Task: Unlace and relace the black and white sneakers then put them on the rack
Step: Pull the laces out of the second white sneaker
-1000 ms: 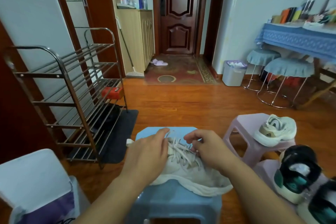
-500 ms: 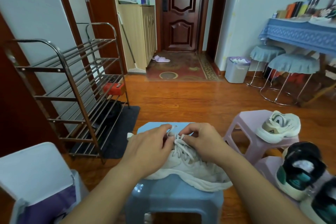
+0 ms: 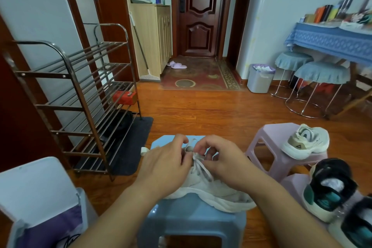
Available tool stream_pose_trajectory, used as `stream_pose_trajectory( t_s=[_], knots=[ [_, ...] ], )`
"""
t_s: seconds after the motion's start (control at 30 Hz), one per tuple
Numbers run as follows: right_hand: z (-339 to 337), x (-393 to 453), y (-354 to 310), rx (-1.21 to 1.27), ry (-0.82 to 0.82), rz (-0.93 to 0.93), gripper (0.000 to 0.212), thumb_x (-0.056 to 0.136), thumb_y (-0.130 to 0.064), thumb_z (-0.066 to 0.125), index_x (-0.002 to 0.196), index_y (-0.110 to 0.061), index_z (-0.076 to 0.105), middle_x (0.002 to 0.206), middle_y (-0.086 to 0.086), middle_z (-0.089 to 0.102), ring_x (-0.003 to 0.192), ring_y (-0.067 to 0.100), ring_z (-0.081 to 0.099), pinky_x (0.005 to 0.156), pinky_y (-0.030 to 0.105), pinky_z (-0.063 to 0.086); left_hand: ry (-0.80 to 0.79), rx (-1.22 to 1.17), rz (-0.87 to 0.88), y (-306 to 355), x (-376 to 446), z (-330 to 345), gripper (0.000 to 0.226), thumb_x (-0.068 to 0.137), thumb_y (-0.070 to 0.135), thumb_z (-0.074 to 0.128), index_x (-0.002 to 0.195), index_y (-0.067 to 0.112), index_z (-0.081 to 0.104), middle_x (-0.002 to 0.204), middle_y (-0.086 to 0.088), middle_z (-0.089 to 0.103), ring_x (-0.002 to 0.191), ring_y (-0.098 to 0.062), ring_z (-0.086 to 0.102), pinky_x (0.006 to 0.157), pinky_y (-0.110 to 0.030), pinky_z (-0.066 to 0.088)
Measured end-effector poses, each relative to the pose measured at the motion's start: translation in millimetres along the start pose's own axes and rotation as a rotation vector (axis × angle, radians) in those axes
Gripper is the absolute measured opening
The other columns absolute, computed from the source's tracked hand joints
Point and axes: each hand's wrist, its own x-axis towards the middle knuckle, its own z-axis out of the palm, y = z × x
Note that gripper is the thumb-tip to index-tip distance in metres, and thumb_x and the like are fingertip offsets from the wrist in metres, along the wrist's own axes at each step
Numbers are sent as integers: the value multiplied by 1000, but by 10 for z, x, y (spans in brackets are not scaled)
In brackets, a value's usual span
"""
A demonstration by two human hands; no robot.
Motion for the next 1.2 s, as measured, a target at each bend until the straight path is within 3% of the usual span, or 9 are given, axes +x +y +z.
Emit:
stream_pose_trajectory(
  t_s=[0.23, 0.43, 0.5, 0.6, 0.7, 0.8, 0.93, 1.1, 1.2],
  knots=[
    [4, 34, -35, 71, 95, 41, 19, 86, -6, 76, 82, -24, 81, 76, -5, 75, 71, 8, 69, 67, 23, 55, 70, -215, 185, -21, -28, -69, 20, 96, 41, 56, 114, 40, 64, 89, 25, 53, 82, -2, 56, 64, -22, 44],
    [-17, 50, -128, 217, 91, 130, 12, 91, -9, 72, 79, -10, 72, 76, 6, 72, 68, 13, 61, 65, 32, 52, 26, -33, 189, -3, 13, -63, 25, 95, 48, 57, 75, 36, 47, 74, 13, 45, 67, -5, 47, 56, -27, 32],
    [-125, 75, -171, 467, 248, 181, 11, 94, -3, 65, 83, -5, 69, 76, 8, 69, 67, 16, 61, 62, 26, 54, 32, -57, 173, 6, 23, -50, 25, 95, 42, 59, 75, 38, 45, 72, 15, 45, 67, -2, 46, 58, -27, 33],
    [-330, 133, -142, 1203, 640, 204, 10, 98, 1, 55, 94, -4, 62, 64, 4, 63, 58, 12, 59, 57, 20, 53, 15, -166, 181, 61, 32, -24, 3, 95, 34, 62, 97, 36, 64, 73, 17, 47, 71, -5, 47, 67, -34, 47],
    [-273, 192, -131, 1570, 768, 189, 7, 101, -2, 52, 98, -6, 57, 59, 0, 63, 54, 7, 60, 56, 16, 52, -28, -195, 165, 155, 29, 27, 13, 96, 32, 61, 108, 33, 58, 76, 16, 47, 73, -7, 48, 74, -43, 51],
    [-182, 229, -67, 1524, 683, 233, 7, 102, -6, 52, 99, -8, 59, 65, 1, 62, 59, 8, 61, 60, 18, 55, 17, -281, 107, 141, 27, 33, 17, 95, 30, 61, 101, 34, 45, 82, 13, 53, 71, -10, 55, 70, -48, 51],
    [-159, 223, 142, 1425, 634, 364, 8, 103, -9, 52, 98, -12, 59, 70, 1, 61, 62, 9, 61, 60, 20, 54, 37, -433, 41, 131, 11, 14, 41, 93, 22, 66, 114, 38, 34, 79, 12, 60, 65, -6, 58, 68, -47, 54],
    [-606, 179, 390, 1619, 912, 219, 3, 102, -6, 51, 101, -7, 53, 88, 8, 60, 73, 12, 63, 66, 18, 56, -100, -532, 19, 106, 0, -24, 55, 90, 20, 66, 122, 50, 31, 84, 15, 65, 65, -2, 58, 70, -39, 54],
    [-546, 105, 462, 1260, 713, 380, 25, 96, 4, 57, 119, -5, 55, 106, 12, 65, 92, 19, 70, 79, 27, 60, -123, -512, 43, 71, 9, -33, 47, 91, 17, 64, 120, 45, 42, 88, 16, 62, 72, -2, 57, 70, -28, 50]
  ],
)
